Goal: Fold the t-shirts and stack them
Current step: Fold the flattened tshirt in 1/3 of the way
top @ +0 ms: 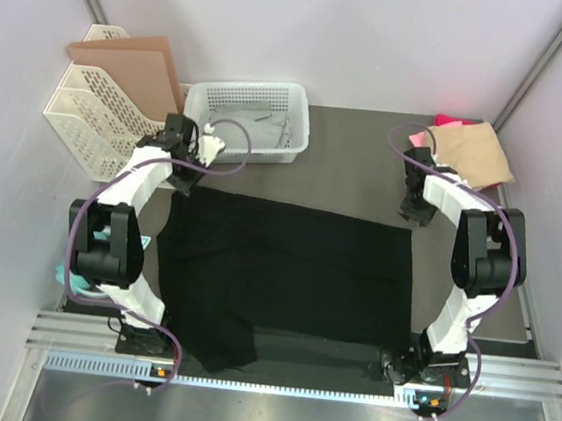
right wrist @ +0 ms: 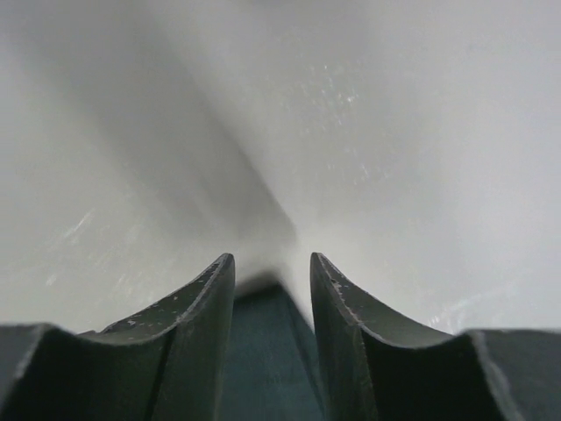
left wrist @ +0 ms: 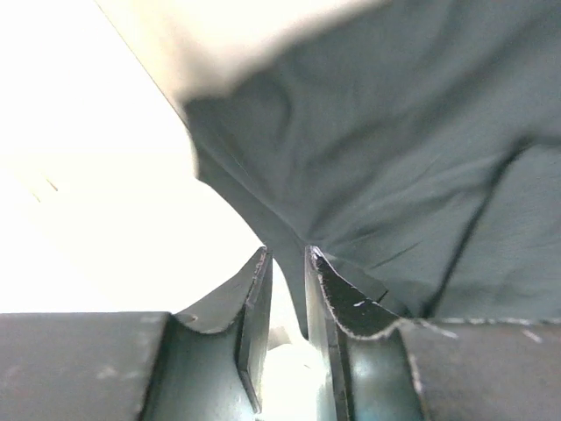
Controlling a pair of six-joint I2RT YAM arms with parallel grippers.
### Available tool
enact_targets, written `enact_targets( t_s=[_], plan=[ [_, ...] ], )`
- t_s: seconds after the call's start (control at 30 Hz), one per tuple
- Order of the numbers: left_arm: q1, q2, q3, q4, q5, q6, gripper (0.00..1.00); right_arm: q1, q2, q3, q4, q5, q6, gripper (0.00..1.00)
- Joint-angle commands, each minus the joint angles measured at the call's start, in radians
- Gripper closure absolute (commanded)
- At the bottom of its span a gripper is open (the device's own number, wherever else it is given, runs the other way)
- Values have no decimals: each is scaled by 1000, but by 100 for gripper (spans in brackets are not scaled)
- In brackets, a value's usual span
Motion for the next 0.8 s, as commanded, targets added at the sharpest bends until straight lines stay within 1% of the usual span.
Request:
enact_targets(
  t_s=[0.0, 0.17, 0.3, 0.37, 0.57, 0.77],
  plan=[
    [-71, -104, 106, -100, 78, -49, 71, 45, -176, -2, -29, 6, -5, 59],
    [-138, -156, 84, -118, 64, -61, 70, 134, -300, -83, -43, 31, -3, 55],
    [-174, -187, 18, -94, 26, -61, 70, 164, -351, -175, -22, -63, 22, 54],
    [-175, -199, -19, -75, 23, -63, 70, 171, -353, -230, 9, -67, 25, 54],
    [-177, -231, -84, -71, 6, -79, 71, 162, -221, -237, 55, -66, 14, 54],
    [-175, -340, -199, -75, -4, -55, 71, 116, -54, -142, 73, -49, 0, 55]
  ],
)
